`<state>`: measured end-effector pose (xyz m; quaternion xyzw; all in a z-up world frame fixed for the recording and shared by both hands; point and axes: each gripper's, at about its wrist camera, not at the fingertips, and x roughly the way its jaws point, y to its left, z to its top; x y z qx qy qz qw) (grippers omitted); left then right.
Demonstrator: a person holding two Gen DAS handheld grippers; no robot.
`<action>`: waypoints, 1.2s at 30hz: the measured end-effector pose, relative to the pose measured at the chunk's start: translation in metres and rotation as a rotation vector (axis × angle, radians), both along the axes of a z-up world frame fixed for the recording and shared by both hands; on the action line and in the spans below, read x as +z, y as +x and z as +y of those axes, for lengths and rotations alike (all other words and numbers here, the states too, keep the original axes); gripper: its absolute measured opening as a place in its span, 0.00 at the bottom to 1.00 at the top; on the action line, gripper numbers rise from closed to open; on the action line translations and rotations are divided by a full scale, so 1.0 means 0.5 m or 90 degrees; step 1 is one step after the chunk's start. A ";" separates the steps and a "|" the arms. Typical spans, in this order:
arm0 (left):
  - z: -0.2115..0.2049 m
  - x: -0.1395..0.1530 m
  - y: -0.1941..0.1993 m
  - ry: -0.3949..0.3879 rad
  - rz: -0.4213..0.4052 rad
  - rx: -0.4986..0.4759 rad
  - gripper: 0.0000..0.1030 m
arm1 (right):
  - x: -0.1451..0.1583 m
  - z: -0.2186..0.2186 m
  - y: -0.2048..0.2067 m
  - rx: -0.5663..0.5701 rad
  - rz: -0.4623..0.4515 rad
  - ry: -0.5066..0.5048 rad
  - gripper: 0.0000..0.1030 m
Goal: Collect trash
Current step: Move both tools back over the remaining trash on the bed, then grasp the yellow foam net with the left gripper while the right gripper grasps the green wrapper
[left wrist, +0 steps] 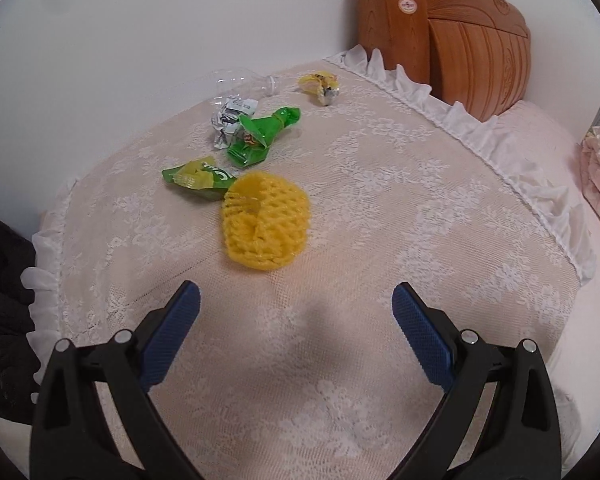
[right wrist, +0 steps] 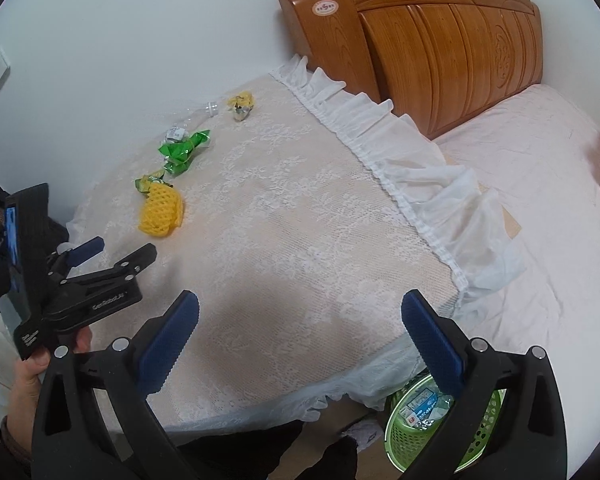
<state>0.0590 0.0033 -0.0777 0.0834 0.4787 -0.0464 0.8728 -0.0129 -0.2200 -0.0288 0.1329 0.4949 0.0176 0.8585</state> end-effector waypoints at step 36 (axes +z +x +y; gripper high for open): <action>0.123 -0.006 0.081 -0.038 0.018 0.061 0.29 | -0.047 0.151 0.249 0.095 0.025 0.045 0.98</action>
